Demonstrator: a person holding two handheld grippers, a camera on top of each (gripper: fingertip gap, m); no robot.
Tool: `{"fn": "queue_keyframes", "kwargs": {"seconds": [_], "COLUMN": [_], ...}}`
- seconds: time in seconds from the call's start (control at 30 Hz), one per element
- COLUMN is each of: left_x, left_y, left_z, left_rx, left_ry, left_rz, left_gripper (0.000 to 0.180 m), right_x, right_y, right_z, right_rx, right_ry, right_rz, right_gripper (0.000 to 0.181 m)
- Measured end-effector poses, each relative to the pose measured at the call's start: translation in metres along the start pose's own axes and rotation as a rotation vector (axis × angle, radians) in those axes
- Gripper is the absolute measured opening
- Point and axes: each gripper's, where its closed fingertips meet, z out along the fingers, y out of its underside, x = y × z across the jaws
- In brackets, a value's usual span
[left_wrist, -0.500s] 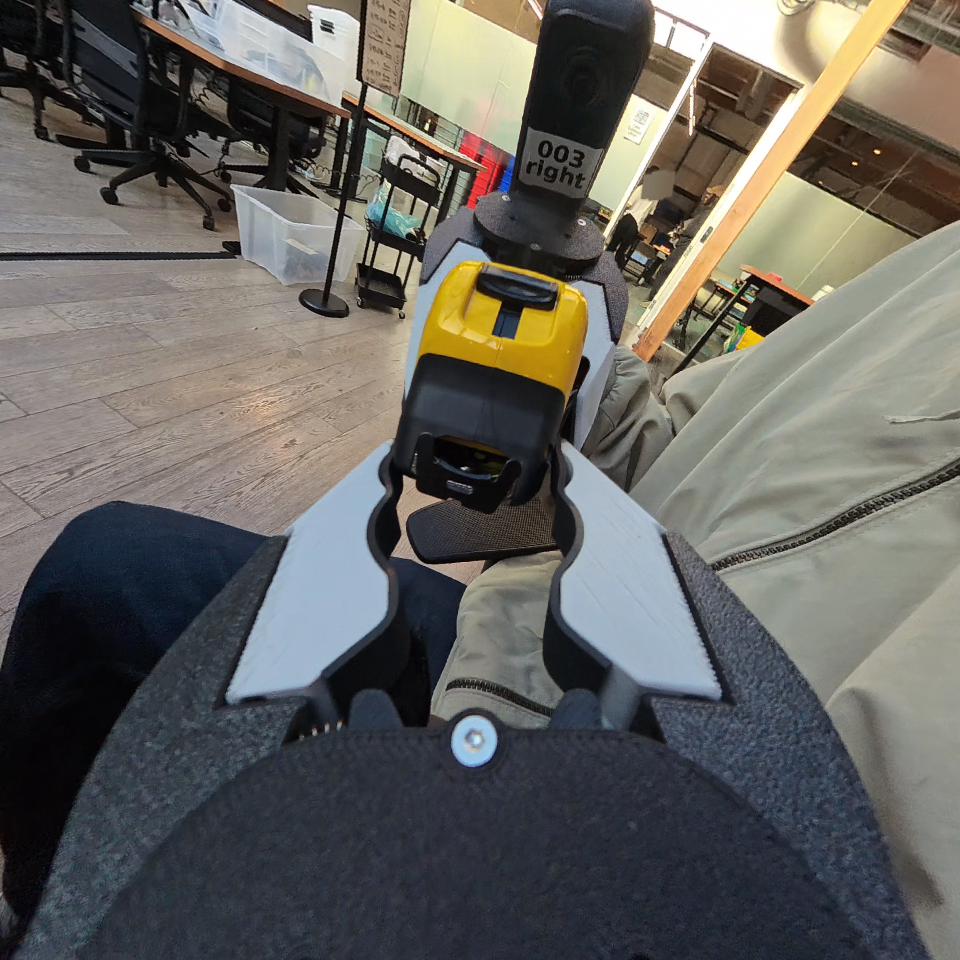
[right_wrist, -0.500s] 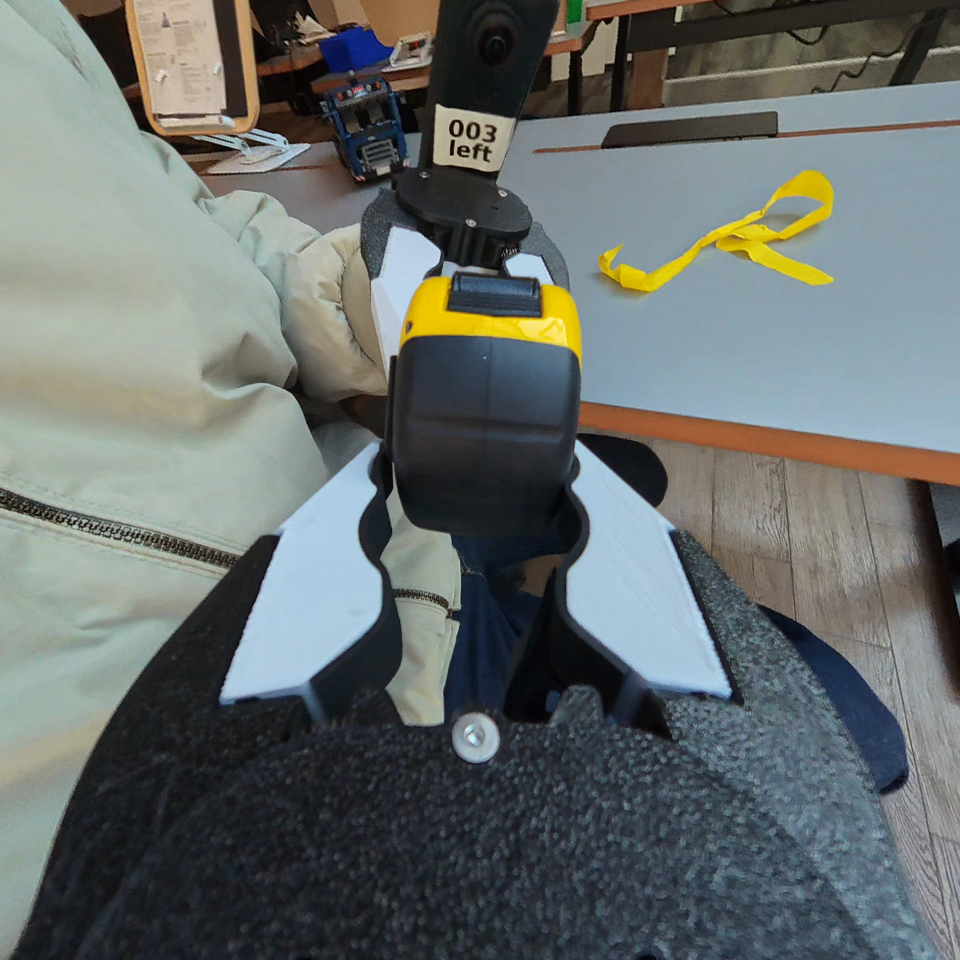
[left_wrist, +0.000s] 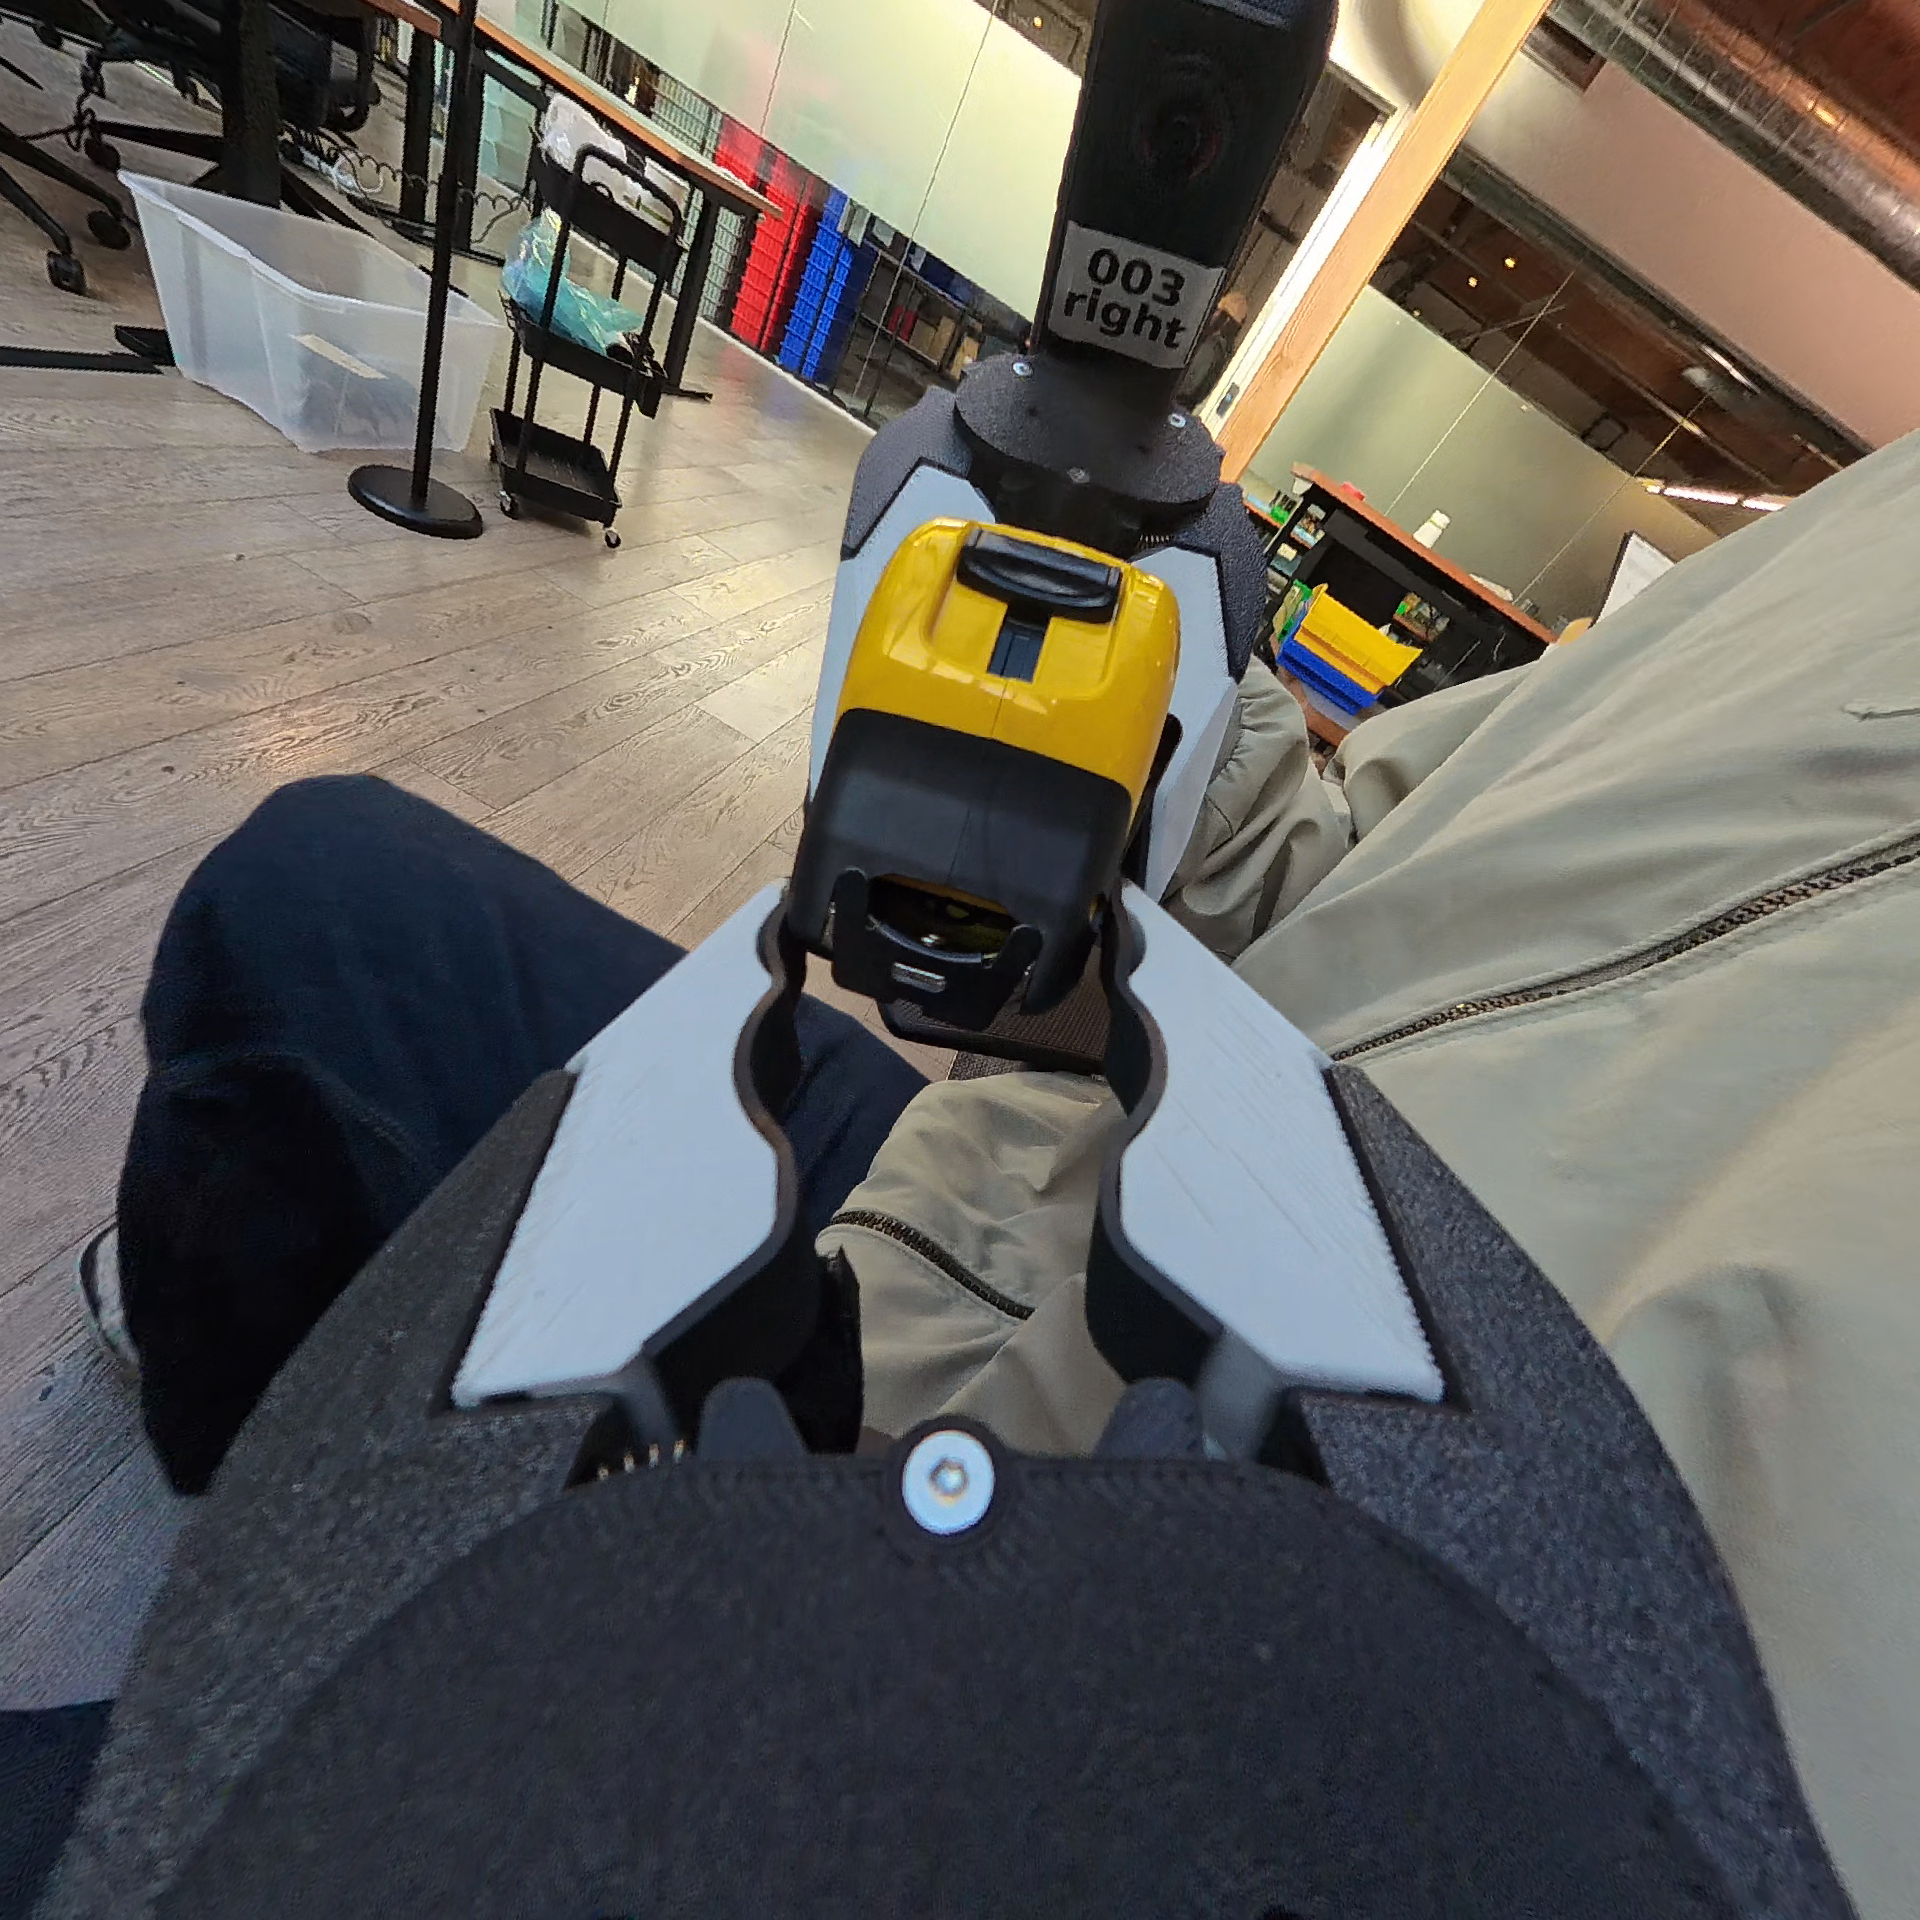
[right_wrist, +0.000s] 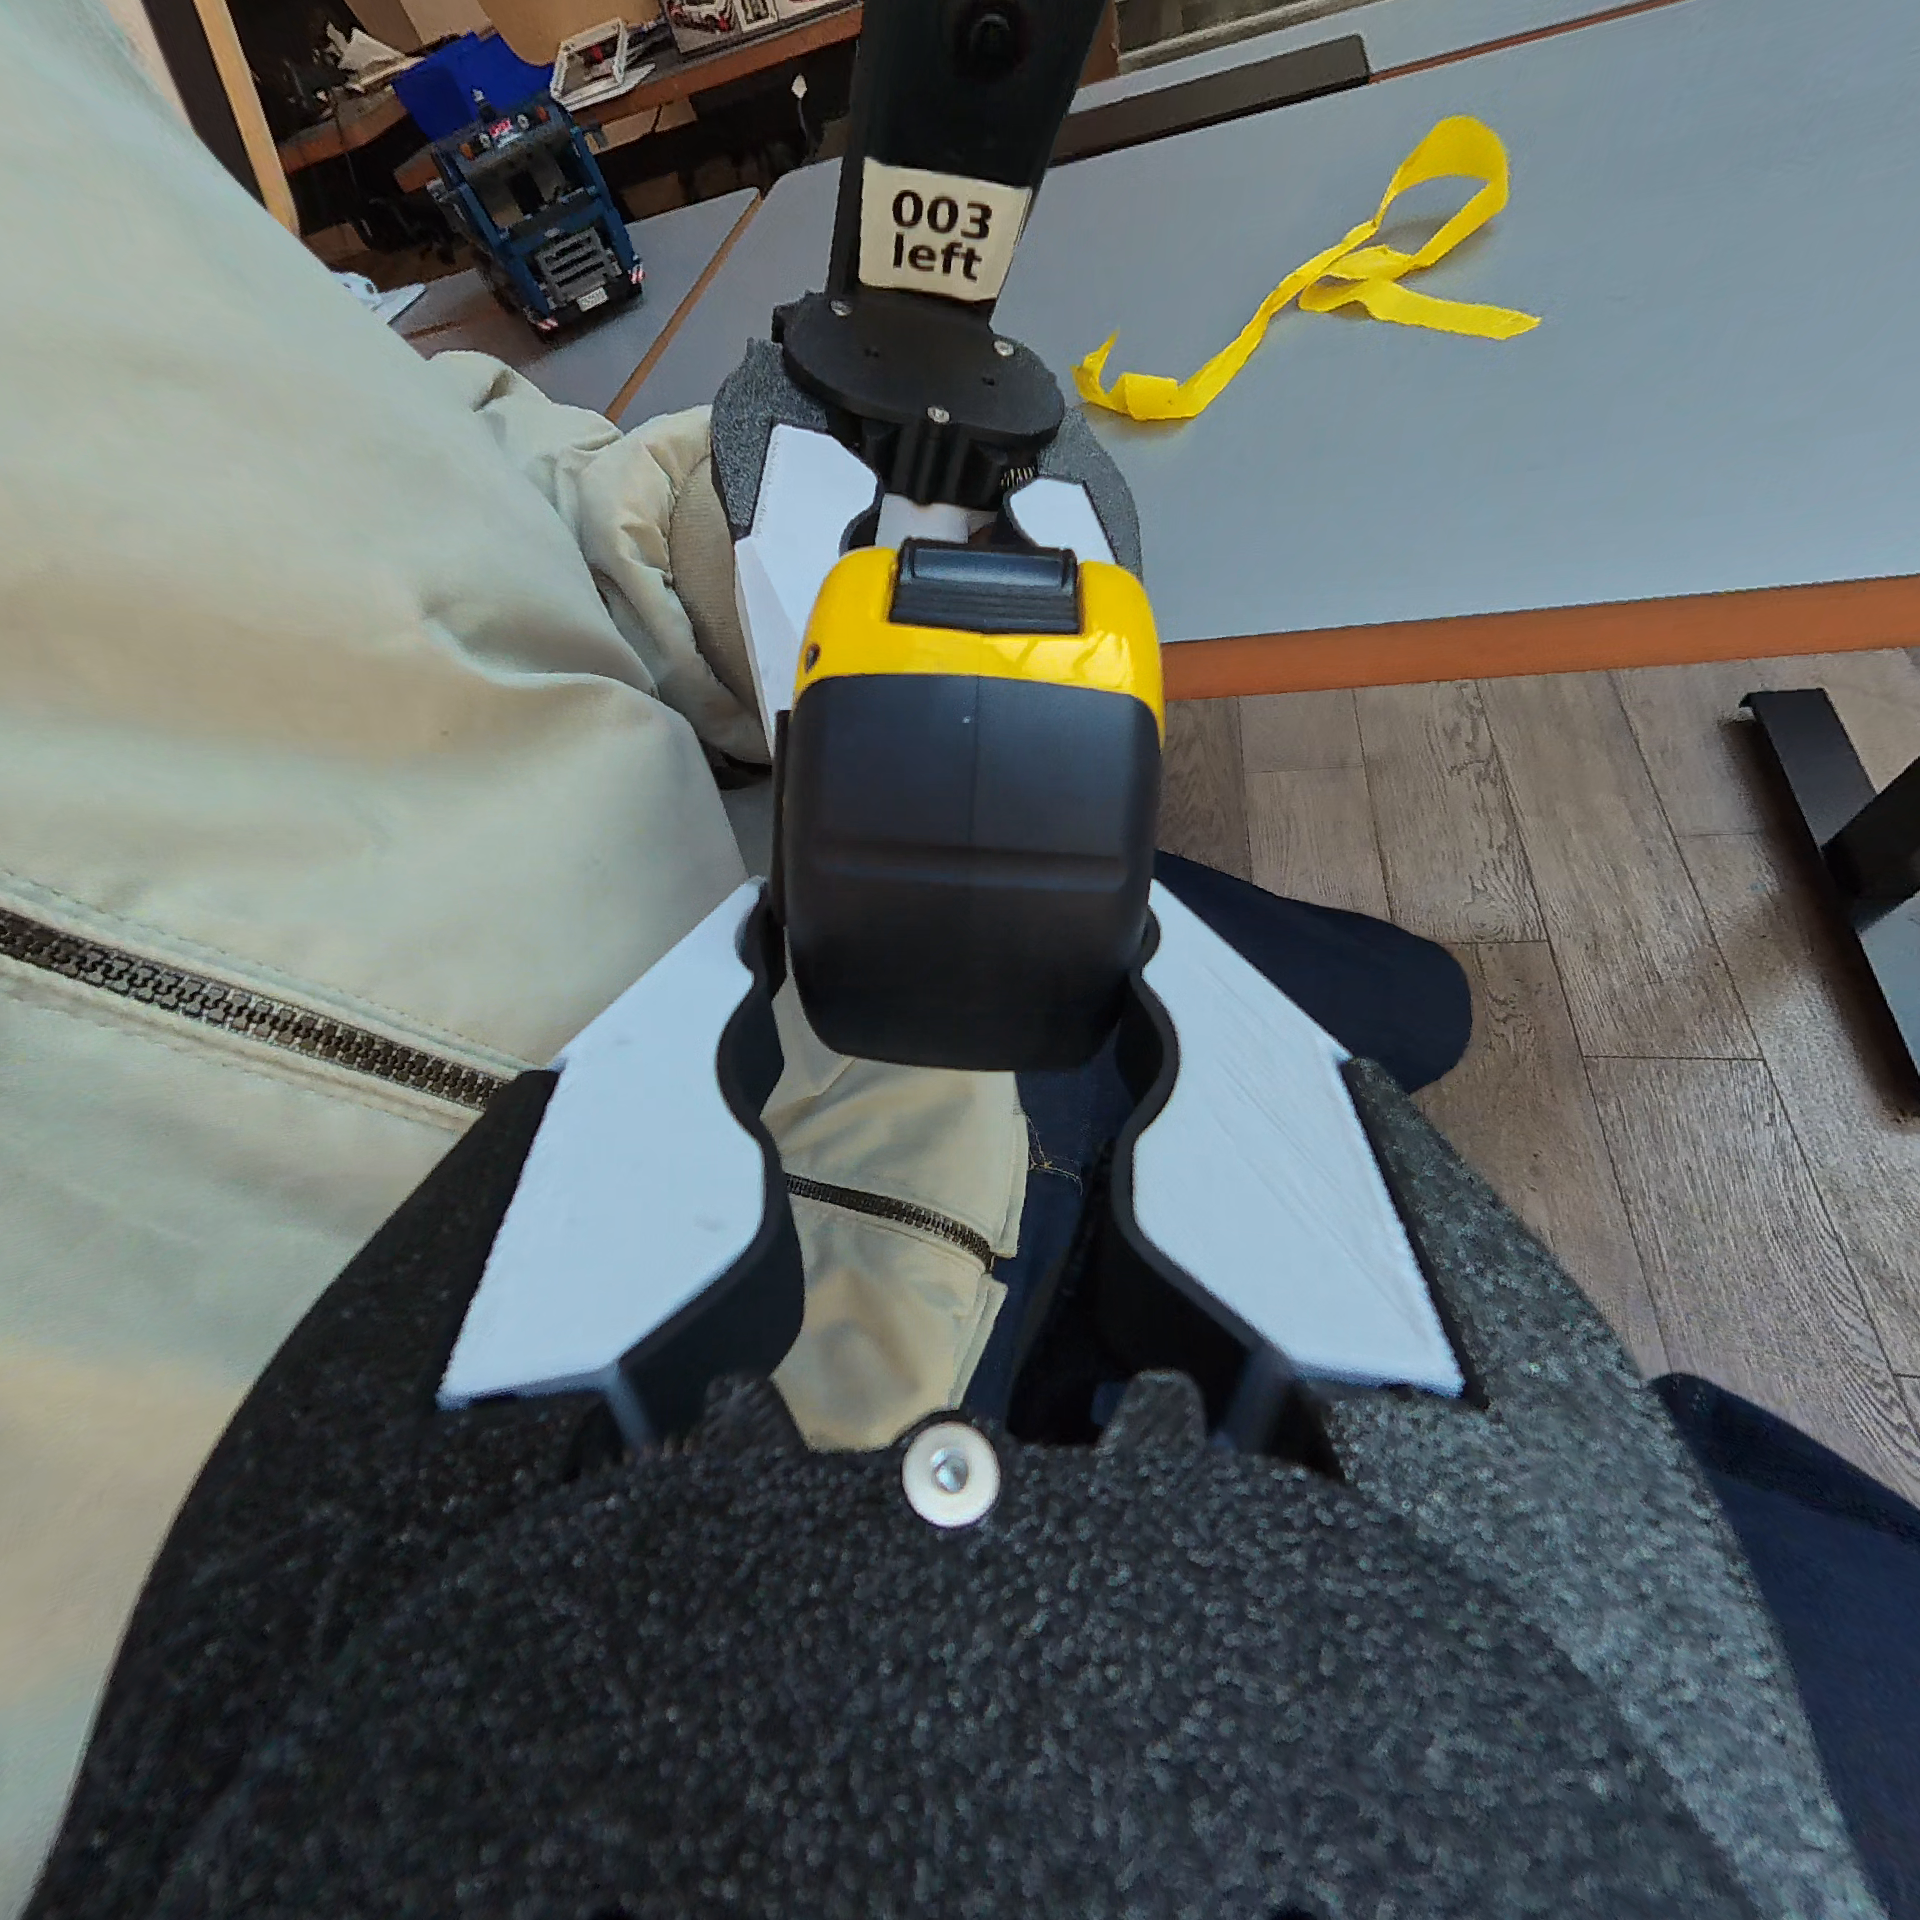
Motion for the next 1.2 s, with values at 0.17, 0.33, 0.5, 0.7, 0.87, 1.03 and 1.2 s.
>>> {"fn": "queue_keyframes", "kwargs": {"seconds": [0.17, 0.33, 0.5, 0.7, 0.87, 1.03, 1.2], "left_x": [-0.024, -0.081, -0.154, -0.186, -0.143, -0.052, 0.048], "left_y": [-0.02, -0.052, -0.104, -0.2, -0.281, -0.383, -0.465], "left_z": [0.022, 0.054, 0.095, 0.152, 0.22, 0.284, 0.361], "left_rx": [-0.058, -0.078, -0.067, -0.096, -0.177, -0.278, -0.408], "left_ry": [0.05, 0.069, 0.082, 0.214, 0.45, 0.659, 0.847], "left_rz": [0.024, 0.017, 0.016, 0.063, 0.025, -0.052, -0.025], "left_gripper": [0.056, 0.056, 0.057, 0.056, 0.057, 0.056, 0.057], "right_x": [0.032, 0.097, 0.185, 0.247, 0.233, 0.178, 0.112], "right_y": [-0.004, -0.009, -0.018, -0.061, -0.104, -0.173, -0.225], "right_z": [-0.024, -0.053, -0.097, -0.178, -0.28, -0.397, -0.525], "right_rx": [0.061, 0.102, 0.095, 0.09, 0.134, 0.22, 0.29], "right_ry": [0.066, 0.079, 0.083, 0.22, 0.425, 0.592, 0.793], "right_rz": [-0.002, -0.015, -0.008, 0.076, 0.248, 0.454, 0.501], "right_gripper": [0.064, 0.064, 0.064, 0.063, 0.064, 0.064, 0.064]}}
